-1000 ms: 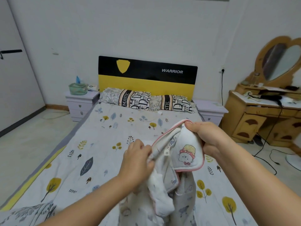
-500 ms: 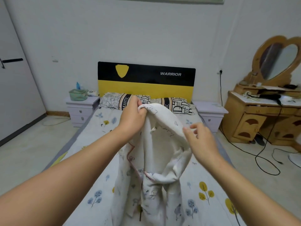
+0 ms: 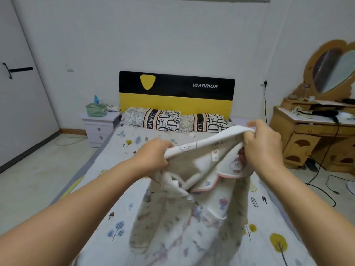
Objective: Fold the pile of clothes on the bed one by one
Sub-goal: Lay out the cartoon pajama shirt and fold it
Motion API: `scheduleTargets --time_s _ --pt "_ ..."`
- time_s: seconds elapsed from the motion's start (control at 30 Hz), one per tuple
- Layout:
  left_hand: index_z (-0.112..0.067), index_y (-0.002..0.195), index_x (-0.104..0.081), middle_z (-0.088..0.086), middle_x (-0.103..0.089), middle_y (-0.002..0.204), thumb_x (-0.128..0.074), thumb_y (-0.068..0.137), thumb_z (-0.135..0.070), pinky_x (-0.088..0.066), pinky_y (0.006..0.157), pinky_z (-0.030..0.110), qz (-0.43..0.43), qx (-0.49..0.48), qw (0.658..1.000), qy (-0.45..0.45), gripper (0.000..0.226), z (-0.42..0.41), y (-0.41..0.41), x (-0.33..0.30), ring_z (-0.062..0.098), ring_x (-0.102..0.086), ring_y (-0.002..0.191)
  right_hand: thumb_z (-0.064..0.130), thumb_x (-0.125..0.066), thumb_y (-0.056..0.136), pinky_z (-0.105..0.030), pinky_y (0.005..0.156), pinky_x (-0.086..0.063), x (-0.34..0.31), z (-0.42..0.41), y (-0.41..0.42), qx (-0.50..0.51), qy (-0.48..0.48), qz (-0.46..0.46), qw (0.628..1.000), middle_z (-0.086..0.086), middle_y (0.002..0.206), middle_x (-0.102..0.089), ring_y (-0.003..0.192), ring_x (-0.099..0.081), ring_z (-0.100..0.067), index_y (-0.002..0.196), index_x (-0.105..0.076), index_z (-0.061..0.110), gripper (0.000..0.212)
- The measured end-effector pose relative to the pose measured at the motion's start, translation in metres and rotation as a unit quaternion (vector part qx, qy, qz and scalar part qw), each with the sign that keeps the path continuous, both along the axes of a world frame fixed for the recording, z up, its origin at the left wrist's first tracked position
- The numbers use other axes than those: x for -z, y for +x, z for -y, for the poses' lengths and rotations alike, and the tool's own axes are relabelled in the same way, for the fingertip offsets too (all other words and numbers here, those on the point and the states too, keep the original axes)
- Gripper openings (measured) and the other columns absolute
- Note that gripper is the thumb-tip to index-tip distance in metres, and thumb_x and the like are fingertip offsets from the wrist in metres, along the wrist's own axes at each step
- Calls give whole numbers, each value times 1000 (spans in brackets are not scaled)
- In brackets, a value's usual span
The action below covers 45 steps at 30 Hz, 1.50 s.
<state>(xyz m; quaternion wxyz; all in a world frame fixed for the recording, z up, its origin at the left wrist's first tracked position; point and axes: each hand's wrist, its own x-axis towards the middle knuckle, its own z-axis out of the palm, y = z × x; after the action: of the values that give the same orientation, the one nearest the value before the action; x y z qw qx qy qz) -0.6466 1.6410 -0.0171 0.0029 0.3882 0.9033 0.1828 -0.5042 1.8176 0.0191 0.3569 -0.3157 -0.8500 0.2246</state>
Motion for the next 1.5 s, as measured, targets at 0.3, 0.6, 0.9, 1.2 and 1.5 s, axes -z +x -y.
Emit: scheduleTargets --time_s 0.3,0.6,0.9,1.2,1.5 --pt "-15 62 -51 2 -48 60 -61 76 -35 -32 53 25 297 -73 941 144 27 5 -10 12 17 -42 55 13 -40 90 -34 52 -27 5 -18 13 -29 27 133 990 -8 60 -48 72 -47 -31 59 -45 11 31" --pt "-8 81 -63 3 -69 70 -71 72 -30 -48 54 20 451 70 875 162 25 0 -13 -3 14 -63 62 24 -64 80 -28 54 -41 26 -40 31 -30 65 291 954 -4 76 -63 76 -59 -22 80 -64 19 5" --pt "-7 89 -57 6 -61 81 -66 83 -10 -48 65 23 357 95 922 121 11 11 -34 -9 14 -57 71 27 -57 90 -31 61 -41 70 -55 38 -161 -350 122 915 -10 66 -62 59 -57 -21 77 -63 9 23" --pt "-11 64 -47 3 -40 63 -52 94 -28 -24 53 29 187 -59 964 182 35 5 -28 0 16 -33 59 23 -95 36 -33 69 -57 61 -56 40 -347 -490 277 750 -24 103 -69 88 -69 -29 103 -63 -2 78" --pt "-11 74 -55 6 -57 73 -61 87 -32 -39 61 29 217 -60 954 200 25 20 -6 -1 17 -49 66 19 -62 86 -36 72 -49 72 -74 55 -237 -344 130 899 -13 79 -71 72 -63 -25 83 -68 6 14"
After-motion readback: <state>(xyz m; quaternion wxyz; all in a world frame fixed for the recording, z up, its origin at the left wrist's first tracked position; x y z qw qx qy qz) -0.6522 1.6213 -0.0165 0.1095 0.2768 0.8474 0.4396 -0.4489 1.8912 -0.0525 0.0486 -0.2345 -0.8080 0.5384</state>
